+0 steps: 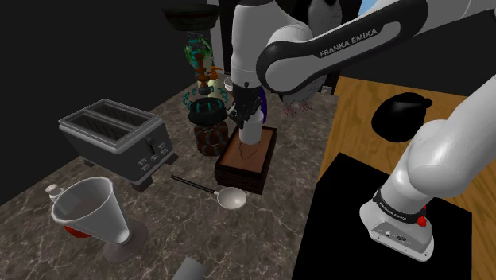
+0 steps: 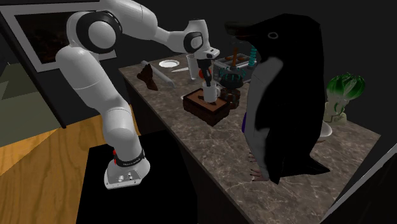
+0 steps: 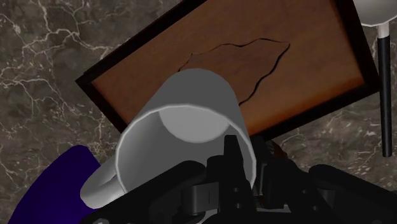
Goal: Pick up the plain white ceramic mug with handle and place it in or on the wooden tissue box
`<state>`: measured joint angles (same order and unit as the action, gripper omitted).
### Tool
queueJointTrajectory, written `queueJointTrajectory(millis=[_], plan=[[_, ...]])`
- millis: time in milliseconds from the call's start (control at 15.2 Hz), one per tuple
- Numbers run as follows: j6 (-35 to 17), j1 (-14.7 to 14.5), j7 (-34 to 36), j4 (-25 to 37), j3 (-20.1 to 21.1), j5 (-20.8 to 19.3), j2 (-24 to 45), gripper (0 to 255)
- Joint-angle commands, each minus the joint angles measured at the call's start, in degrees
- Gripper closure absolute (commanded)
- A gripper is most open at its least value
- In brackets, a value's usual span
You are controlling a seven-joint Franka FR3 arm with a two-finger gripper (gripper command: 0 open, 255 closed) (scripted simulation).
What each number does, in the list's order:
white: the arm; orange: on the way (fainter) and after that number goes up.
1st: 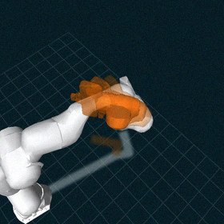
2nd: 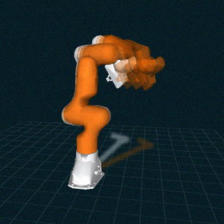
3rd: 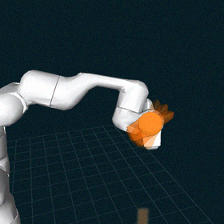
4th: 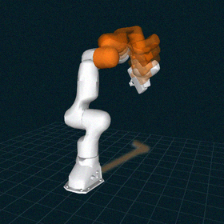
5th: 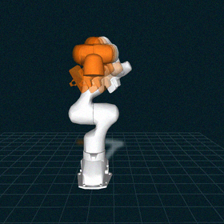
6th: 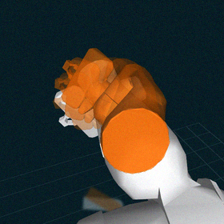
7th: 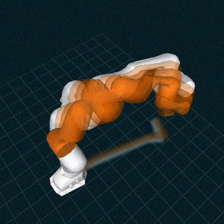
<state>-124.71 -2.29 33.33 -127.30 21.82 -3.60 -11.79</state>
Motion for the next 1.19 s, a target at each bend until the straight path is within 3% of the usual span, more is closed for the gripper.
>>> queueJointTrajectory(millis=[0,528,594,924,1122], plan=[[-1.46,0.06,0.32,-0.92,0.11,-0.31,0.56,255],[-1.46,0.06,0.32,-0.92,0.11,-0.31,0.56,255],[-1.46,0.06,0.32,-0.92,0.11,-0.31,0.56,0],[-1.46,0.06,0.32,-0.92,0.11,-0.31,0.56,0],[4.23,-0.35,-0.62,2.26,-0.18,1.02,-2.16,0]])
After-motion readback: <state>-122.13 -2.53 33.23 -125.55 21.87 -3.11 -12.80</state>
